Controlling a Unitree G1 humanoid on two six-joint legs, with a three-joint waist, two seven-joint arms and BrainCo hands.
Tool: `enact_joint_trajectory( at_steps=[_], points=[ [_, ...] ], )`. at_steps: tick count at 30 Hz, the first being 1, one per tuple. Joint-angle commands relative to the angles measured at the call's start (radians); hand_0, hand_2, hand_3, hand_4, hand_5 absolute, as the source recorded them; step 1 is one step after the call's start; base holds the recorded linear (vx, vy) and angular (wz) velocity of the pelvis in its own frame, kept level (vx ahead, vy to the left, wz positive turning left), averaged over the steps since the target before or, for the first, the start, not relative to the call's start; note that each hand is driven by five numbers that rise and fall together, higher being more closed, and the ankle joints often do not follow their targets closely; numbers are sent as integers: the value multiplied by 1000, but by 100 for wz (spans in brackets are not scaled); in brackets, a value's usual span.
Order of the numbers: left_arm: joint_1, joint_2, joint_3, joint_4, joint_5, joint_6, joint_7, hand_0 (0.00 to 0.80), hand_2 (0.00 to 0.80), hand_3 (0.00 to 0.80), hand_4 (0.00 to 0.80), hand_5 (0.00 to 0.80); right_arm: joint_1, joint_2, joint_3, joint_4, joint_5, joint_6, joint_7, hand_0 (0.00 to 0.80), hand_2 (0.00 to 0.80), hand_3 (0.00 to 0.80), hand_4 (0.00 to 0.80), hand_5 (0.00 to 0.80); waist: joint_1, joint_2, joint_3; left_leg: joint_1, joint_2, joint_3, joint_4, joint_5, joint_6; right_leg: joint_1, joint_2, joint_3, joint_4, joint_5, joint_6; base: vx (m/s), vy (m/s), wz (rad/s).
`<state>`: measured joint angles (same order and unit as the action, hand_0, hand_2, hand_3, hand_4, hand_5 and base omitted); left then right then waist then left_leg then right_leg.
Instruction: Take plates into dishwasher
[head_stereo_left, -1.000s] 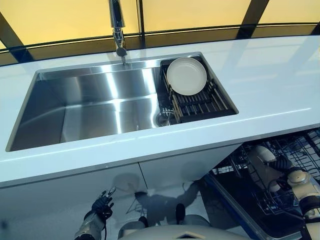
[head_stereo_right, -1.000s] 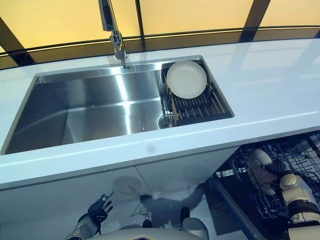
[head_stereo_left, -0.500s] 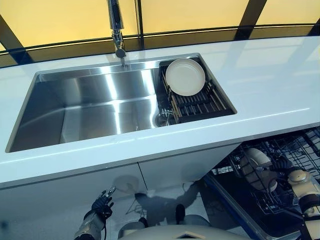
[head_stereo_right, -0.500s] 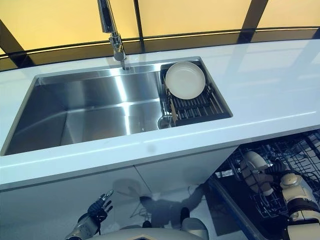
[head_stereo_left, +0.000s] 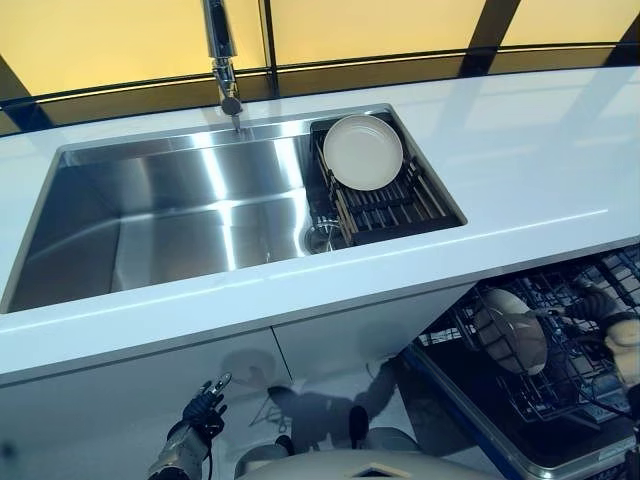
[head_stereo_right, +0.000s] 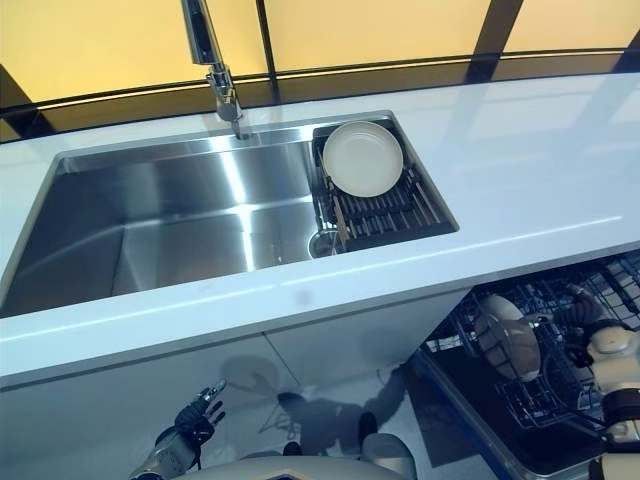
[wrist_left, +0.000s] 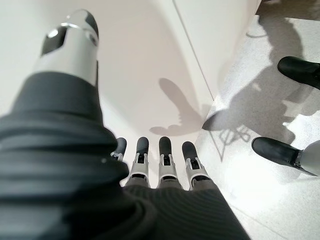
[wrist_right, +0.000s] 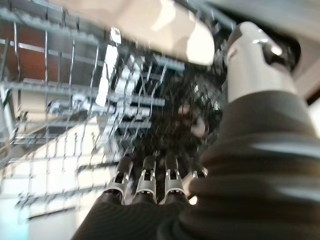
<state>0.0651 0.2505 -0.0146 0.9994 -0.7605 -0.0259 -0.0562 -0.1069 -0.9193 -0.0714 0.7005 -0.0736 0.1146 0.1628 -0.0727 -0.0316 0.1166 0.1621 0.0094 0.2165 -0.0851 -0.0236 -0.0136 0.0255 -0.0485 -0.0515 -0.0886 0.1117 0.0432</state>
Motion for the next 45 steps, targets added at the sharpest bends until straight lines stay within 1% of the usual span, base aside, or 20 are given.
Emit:
enact_joint_trajectory(
  at_steps=[1, 8, 9, 11, 13, 14, 16, 17, 19, 22, 24, 29, 33, 35, 38, 42, 44, 45],
  points=[
    [-33, 32, 33, 20, -6, -25, 2, 0, 0, 0, 0, 0, -1, -82, -40, -18, 41, -9, -49, 0, 0, 0, 0, 0, -30, -52, -44, -37, -29, 20, 84, -89, 23, -16, 17, -2, 52, -63, 64, -13, 28, -12],
    [-45, 29, 38, 31, -24, -44, -5, 0, 0, 0, 0, 0, 105, -109, -170, -115, 73, -9, -69, 0, 0, 0, 0, 0, -73, -61, -44, -43, -30, 36, 87, -94, 30, -36, 31, 35, 54, -54, 68, -22, 39, -15],
    [-45, 29, 37, 32, -25, -45, -5, 0, 0, 0, 0, 0, 110, -109, -176, -120, 75, -10, -71, 0, 0, 0, 0, 0, -73, -61, -44, -43, -30, 37, 87, -94, 30, -37, 31, 36, 54, -54, 68, -19, 29, -9],
    [-47, 28, 38, 30, -27, -47, -4, 0, 0, 0, 0, 0, 126, -116, -214, -160, 117, -8, -81, 0, 0, 0, 0, 0, -82, -63, -43, -45, -30, 37, 88, -93, 31, -40, 34, 45, 55, -51, 69, -20, 30, -13],
    [-47, 24, 36, 29, -34, -52, -2, 0, 0, 0, 0, 0, 137, -125, -256, -213, 149, -13, -116, 0, 0, 0, 0, 0, -89, -64, -43, -44, -32, 36, 88, -96, 33, -42, 38, 52, 55, -50, 69, -15, 28, -10],
    [-48, 24, 35, 29, -34, -52, -2, 0, 0, 0, 0, 0, 140, -124, -259, -215, 149, -12, -116, 0, 0, 0, 0, 0, -88, -64, -42, -44, -32, 36, 88, -96, 33, -42, 38, 52, 55, -50, 69, 2, 28, -6],
    [-47, 21, 34, 28, -37, -51, -1, 0, 0, 0, 0, 0, 135, -128, -292, -279, 196, -31, -164, 0, 0, 0, 0, 0, -92, -63, -42, -41, -33, 33, 86, -97, 35, -41, 41, 58, 56, -50, 69, -1, 28, -6],
    [-47, 22, 34, 27, -38, -49, -1, 0, 0, 0, 0, 0, 133, -129, -300, -301, 201, -28, -171, 0, 0, 0, 0, 0, -92, -62, -43, -41, -33, 33, 86, -97, 36, -41, 41, 60, 57, -51, 69, -8, 25, -5],
    [-45, 18, 31, 26, -41, -48, 0, 0, 0, 0, 0, 0, 117, -131, -314, -362, 232, -55, -196, 0, 0, 0, 0, 0, -91, -60, -45, -40, -35, 29, 85, -98, 38, -39, 43, 64, 58, -53, 68, 1, 12, -2],
    [-45, 12, 20, 29, -42, -50, 2, 0, 0, 0, 0, 0, 76, -140, -309, -412, 264, -81, -188, 0, 0, 0, 0, 0, -83, -59, -50, -41, -37, 22, 85, -101, 40, -34, 41, 60, 56, -60, 67, 0, 0, 0],
    [-42, 5, 11, 39, -44, -56, 0, 0, 0, 0, 0, 0, 26, -161, -285, -446, 273, -90, -181, 0, 0, 0, 0, 0, -73, -58, -57, -41, -40, 14, 82, -99, 39, -30, 39, 54, 56, -64, 65, 0, 0, 0],
    [-35, 1, -6, 52, -51, -61, 0, 0, 0, 0, 0, 0, -114, -218, -210, -434, 269, -92, -210, 0, 0, 0, 0, 0, -46, -59, -70, -42, -43, -5, 81, -96, 37, -17, 34, 34, 56, -74, 60, 0, 0, 0],
    [-35, -1, -18, 58, -53, -56, 9, 0, 0, 0, 0, 0, -234, -238, -124, -425, 187, -67, -247, 0, 0, 0, 0, 0, -18, -59, -78, -44, -48, -24, 80, -94, 35, -1, 28, 12, 55, -84, 58, 1, 2, 3],
    [-38, 1, -23, 59, -57, -49, 12, 0, 0, 0, 0, 0, -310, -240, -52, -424, 136, -48, -263, 0, 0, 0, 0, 0, 0, -59, -80, -44, -52, -37, 77, -92, 34, 5, 24, -1, 55, -87, 57, 1, 4, 17],
    [-38, -1, -31, 58, -59, -45, 11, 0, 0, 0, 0, 0, -417, -242, 42, -415, 107, -24, -270, 0, 0, 0, 0, 0, 20, -59, -84, -44, -55, -54, 74, -88, 34, 14, 19, -17, 54, -91, 55, 9, -3, 11],
    [-40, -3, -38, 55, -57, -41, 10, 0, 0, 0, 0, 0, -503, -231, 116, -390, 74, -29, -271, 0, 0, 0, 0, 0, 40, -58, -85, -43, -57, -67, 75, -87, 32, 23, 13, -35, 53, -94, 54, 6, -9, 16],
    [-41, -5, -44, 53, -53, -39, 12, 0, 0, 0, 0, 0, -557, -214, 166, -373, 46, -30, -265, 0, 0, 0, 0, 0, 54, -58, -84, -45, -59, -74, 77, -87, 31, 27, 8, -47, 52, -95, 54, -8, -12, 11],
    [-44, -4, -48, 52, -52, -37, 15, 0, 0, 0, 0, 0, -593, -199, 208, -366, 8, -31, -270, 0, 0, 0, 0, 0, 64, -59, -84, -46, -61, -79, 79, -87, 30, 31, 4, -55, 49, -95, 54, -9, -13, 13]
  ],
)
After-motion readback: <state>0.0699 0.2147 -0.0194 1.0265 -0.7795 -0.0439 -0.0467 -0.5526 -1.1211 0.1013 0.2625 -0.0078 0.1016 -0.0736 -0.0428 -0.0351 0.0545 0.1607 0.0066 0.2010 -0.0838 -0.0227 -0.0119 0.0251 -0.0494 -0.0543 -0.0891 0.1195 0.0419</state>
